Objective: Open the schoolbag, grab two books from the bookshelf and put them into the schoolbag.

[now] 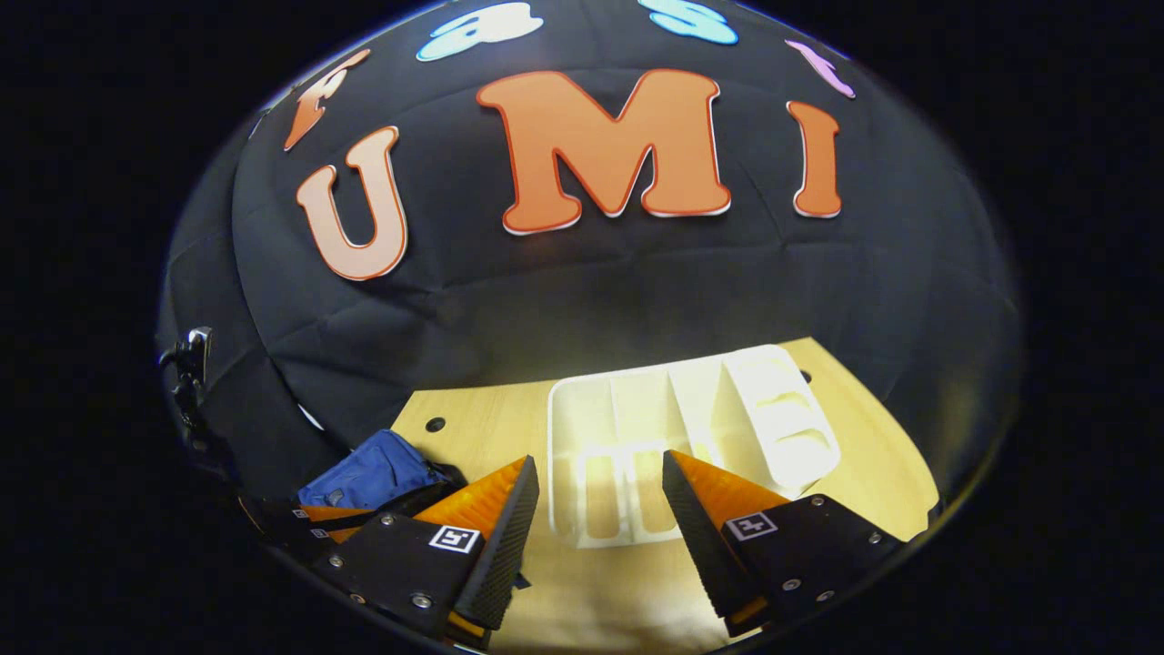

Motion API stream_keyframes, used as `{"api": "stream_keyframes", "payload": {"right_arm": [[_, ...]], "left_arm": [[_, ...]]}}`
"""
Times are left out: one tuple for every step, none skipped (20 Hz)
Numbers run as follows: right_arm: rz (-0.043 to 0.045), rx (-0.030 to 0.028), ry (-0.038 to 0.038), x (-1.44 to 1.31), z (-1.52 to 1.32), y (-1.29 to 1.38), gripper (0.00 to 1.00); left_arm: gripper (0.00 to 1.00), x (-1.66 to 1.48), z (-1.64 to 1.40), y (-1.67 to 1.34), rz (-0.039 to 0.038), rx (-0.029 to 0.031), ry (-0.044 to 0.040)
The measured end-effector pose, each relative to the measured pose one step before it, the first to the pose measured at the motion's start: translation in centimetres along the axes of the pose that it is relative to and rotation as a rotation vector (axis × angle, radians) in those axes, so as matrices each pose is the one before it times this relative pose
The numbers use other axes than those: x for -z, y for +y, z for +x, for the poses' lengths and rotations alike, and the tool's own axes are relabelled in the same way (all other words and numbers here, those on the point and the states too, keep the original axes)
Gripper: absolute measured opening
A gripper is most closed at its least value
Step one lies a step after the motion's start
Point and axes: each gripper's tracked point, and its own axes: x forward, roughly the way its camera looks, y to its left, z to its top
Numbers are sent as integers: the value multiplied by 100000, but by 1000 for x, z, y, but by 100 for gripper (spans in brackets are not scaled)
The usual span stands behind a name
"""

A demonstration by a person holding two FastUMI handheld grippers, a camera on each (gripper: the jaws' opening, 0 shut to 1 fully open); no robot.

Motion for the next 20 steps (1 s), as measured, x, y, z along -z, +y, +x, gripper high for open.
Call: {"api": "stream_keyframes", "payload": {"right_arm": [[-1485,573,-1806,-429,-213,-405,83],[-1989,823,-2016,-210,-175,-553,83],[-3249,2101,-1844,-232,-223,-830,82],[-4041,1508,-1659,77,-231,-781,82],[-3594,56,-1522,26,-325,-312,83],[-2133,-399,-1724,-86,-256,-168,83],[-973,-1249,-2184,-374,-366,64,84],[-383,-749,-2395,-621,-440,-55,84],[35,-554,-2367,-563,-337,-106,84],[-727,30,-1950,-345,-179,-392,84],[-1021,504,-1538,-383,-211,-426,86],[-923,430,-1546,-522,-13,-290,87],[-1331,810,-1913,-547,-147,-439,90],[-1277,397,-2472,-758,-153,-314,91],[-1243,931,-2572,-609,-121,-559,93],[-747,848,-2476,-564,-213,-501,93],[-159,208,-2292,-445,-268,-167,94],[170,633,-1643,-541,-108,-417,94],[647,122,-1356,-477,-37,-323,94],[659,349,-817,-352,168,-355,94]], "left_arm": [[22,-500,-242,-737,-373,817,-2353],[27,-937,-65,-949,-112,926,-3307],[29,-815,-223,-780,400,-259,-3035],[31,-705,-339,-631,304,-795,-3546],[33,-824,-159,-634,608,-181,-2954],[41,-720,-209,-487,732,-970,-2959],[43,-829,-226,-416,636,-665,-3229],[49,-894,-171,-328,599,-896,-3655],[50,-1289,-423,-212,546,-1656,-4965],[51,-1919,-601,-191,804,-1626,-7997],[50,-1980,-334,28,995,-1483,-9551],[50,-2189,-430,-8,1380,-1969,-9105],[49,-2184,-414,115,1519,-1702,-8640],[50,-2143,-298,-481,149,-456,-8553],[49,-1257,-320,-325,66,-210,-4552],[50,-851,-287,-452,887,122,-2919],[57,-624,-181,-55,1428,-921,-1390],[65,-687,25,-132,1490,-443,-825],[74,-695,-180,-75,939,-373,-1234],[82,-812,-434,-432,591,560,-2141]]}}
